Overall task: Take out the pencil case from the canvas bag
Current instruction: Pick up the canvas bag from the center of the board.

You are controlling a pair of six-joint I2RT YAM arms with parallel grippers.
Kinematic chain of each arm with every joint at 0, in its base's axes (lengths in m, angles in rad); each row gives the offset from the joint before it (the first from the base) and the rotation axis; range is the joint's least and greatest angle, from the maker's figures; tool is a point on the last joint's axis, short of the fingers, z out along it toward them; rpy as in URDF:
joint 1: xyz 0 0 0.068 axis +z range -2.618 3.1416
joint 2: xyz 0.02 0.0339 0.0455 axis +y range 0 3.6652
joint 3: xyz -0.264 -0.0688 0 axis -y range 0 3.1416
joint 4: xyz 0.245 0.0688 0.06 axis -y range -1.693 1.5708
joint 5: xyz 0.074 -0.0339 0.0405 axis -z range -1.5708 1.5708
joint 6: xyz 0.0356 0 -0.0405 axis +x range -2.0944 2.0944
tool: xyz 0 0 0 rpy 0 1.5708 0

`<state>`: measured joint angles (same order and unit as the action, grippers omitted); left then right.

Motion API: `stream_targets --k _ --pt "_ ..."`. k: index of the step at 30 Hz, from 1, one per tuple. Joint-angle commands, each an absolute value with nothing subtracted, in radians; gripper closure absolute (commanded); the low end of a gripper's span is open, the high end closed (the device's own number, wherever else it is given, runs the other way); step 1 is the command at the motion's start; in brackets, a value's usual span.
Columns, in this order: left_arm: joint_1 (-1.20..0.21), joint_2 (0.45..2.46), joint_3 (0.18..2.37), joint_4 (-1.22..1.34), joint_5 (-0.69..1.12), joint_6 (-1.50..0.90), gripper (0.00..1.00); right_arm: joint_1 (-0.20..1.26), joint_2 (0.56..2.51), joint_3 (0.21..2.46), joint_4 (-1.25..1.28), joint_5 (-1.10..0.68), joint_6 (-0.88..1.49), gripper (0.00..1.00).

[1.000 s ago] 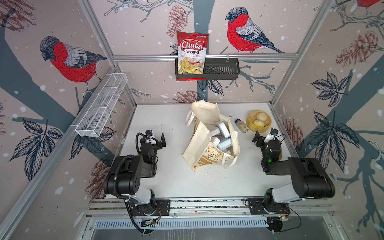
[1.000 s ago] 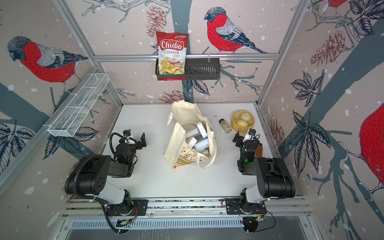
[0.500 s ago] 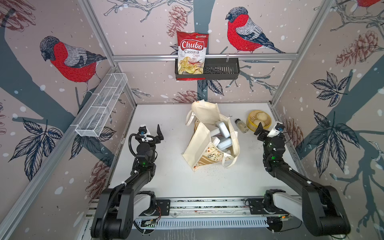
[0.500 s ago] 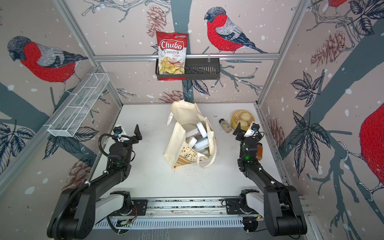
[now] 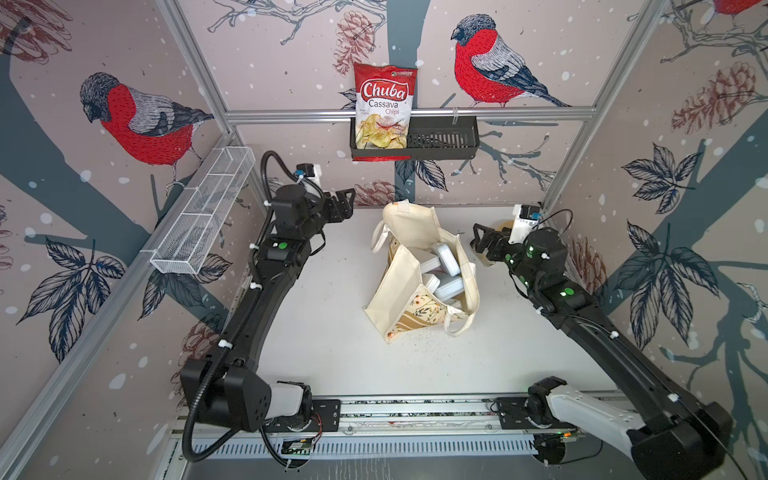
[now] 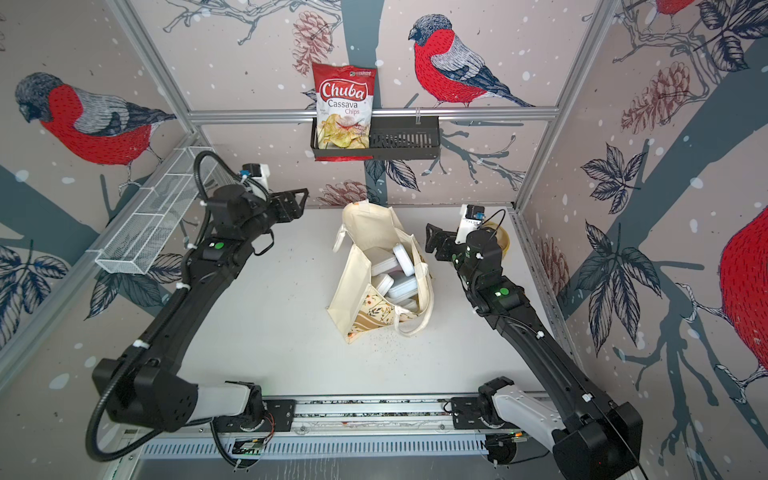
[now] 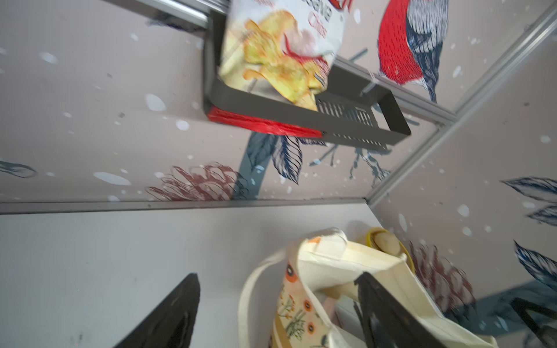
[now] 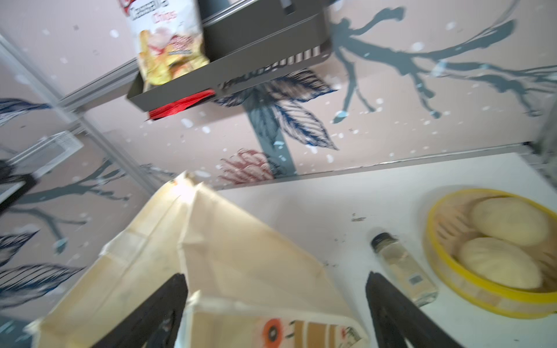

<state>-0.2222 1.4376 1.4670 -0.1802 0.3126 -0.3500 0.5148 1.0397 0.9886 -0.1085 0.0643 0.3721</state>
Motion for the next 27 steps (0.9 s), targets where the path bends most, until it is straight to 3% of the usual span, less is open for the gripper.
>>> stream_targets --k 1,8,17,27 --pt "-0.264 1.540 1.596 -0.385 0.367 -0.318 0.20 0.580 1.063 1.043 -0.299 0.021 0.422 0.05" --pt "-0.304 1.772 1.826 -0.555 0.324 -0.277 0.23 0.721 1.083 1.120 -0.469 0.102 0.446 0.06" --pt "-0.330 2.018 2.111 -0.747 0.371 -0.235 0.36 0.738 1.043 1.138 -0.538 0.165 0.424 0.06" --pt "-0.344 2.047 2.123 -0.785 0.386 -0.218 0.48 0.723 1.040 1.133 -0.552 0.191 0.410 0.14"
